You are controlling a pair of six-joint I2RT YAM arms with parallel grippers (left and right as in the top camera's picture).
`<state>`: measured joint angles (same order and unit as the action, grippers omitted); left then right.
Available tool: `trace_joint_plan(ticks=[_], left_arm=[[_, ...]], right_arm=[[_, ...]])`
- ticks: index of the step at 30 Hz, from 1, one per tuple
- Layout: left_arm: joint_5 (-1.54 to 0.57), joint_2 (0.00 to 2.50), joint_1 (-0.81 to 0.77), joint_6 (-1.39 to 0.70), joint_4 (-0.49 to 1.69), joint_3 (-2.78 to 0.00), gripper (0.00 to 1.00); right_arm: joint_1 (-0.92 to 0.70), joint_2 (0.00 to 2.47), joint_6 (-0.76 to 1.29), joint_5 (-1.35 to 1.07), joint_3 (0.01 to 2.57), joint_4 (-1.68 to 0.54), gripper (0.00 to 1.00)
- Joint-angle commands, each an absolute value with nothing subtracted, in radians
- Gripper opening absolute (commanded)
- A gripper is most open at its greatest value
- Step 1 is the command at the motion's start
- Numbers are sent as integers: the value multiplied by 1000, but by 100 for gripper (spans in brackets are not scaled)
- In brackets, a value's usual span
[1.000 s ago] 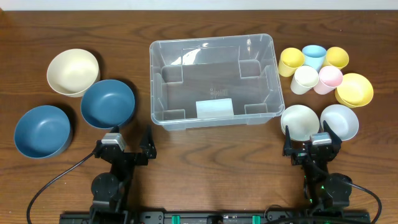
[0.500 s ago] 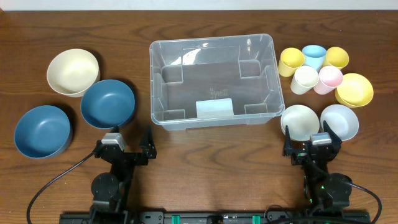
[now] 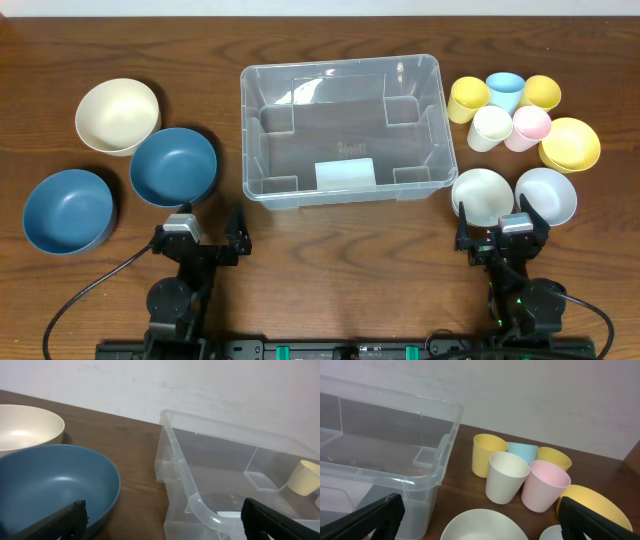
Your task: Pack container
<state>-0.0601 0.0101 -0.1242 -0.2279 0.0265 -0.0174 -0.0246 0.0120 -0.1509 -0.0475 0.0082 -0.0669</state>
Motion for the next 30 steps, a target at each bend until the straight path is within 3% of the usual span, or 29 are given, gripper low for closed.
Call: trace_joint_plan(ticks=[1,21,30], left_arm=[[-57,4,-118,-207,67,-4,98],[-57,4,-118,-207,67,-4,98],[-57,4,-118,-207,67,-4,98]], right_arm=[[-13,7,-152,-35,6,-71,99],[-12,7,-148,8,6,-39,99],[-12,12,103,-4,146,17,99]])
